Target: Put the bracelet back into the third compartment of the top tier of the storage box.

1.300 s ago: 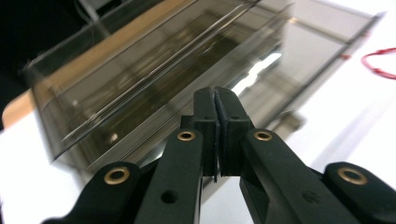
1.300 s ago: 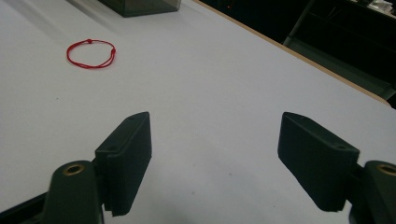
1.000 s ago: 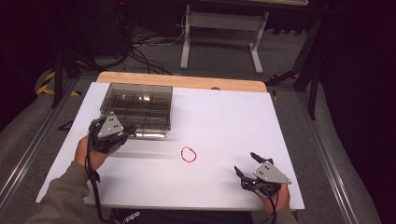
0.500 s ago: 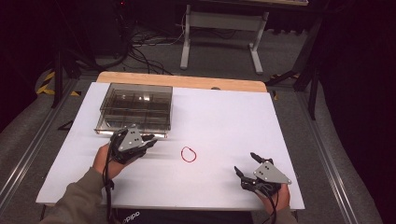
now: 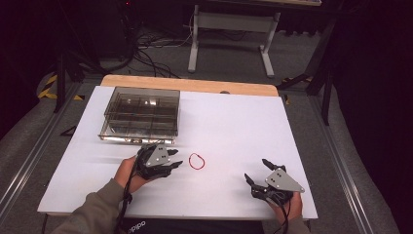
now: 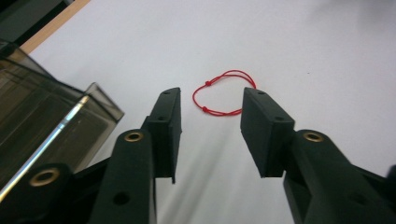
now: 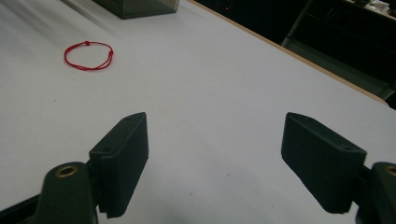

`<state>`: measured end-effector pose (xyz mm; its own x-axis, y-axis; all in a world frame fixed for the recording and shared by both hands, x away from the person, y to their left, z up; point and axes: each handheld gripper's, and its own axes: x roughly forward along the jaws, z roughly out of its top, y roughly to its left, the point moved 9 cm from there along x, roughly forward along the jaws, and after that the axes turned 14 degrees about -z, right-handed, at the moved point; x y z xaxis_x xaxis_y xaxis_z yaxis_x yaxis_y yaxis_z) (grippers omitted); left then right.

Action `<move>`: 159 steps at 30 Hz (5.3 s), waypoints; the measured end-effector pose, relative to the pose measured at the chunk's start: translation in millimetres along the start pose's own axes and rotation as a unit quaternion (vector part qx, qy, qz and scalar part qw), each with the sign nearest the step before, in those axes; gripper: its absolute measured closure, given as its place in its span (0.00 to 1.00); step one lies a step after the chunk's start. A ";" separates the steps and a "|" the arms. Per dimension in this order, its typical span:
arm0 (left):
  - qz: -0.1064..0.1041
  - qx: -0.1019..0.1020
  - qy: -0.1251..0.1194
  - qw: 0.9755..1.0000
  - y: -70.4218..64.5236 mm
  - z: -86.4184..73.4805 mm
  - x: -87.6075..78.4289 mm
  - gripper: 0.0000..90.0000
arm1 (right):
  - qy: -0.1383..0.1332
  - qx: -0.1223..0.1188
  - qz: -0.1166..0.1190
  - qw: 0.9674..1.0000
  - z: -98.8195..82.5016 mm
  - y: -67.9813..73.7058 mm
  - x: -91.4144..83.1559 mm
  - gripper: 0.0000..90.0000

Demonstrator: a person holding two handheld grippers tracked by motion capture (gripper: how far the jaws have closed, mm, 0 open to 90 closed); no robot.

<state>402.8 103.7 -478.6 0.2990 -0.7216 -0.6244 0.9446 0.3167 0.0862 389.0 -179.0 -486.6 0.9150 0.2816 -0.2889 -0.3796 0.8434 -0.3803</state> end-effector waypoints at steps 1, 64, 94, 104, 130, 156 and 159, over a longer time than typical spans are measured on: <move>-0.006 -0.002 0.000 1.000 -1.3 -0.1 3.0 0.62 | 0.000 0.000 0.000 1.000 0.1 0.0 0.0 0.26; -0.069 -0.030 0.009 0.997 -14.3 13.4 45.5 0.99 | 0.009 0.011 0.014 1.000 -3.7 7.0 4.0 0.12; -0.023 -0.026 -0.041 0.999 6.5 26.2 6.0 0.99 | 0.010 0.002 0.004 1.000 -4.5 4.8 4.3 0.13; -0.010 -0.027 -0.067 0.997 11.5 32.9 -14.0 0.99 | 0.010 0.001 0.002 1.000 -4.1 4.4 4.1 0.13; 0.059 -0.043 -0.126 0.989 42.1 37.5 -71.5 0.99 | 0.011 0.001 0.001 1.000 -4.7 4.2 4.6 0.13; 0.079 -0.108 -0.097 0.986 75.0 10.6 -45.8 0.99 | 0.013 -0.002 0.000 1.000 -5.5 5.0 5.5 0.14; 0.083 -0.115 -0.096 0.985 77.7 8.5 -43.7 0.98 | 0.009 0.001 -0.006 1.000 -4.4 3.3 5.0 0.15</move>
<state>464.4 154.6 -438.0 0.4873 -0.7441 -0.4569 0.8316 0.5551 -0.0170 391.7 -176.9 -493.2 0.9170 0.2630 -0.2999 -0.3680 0.8478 -0.3818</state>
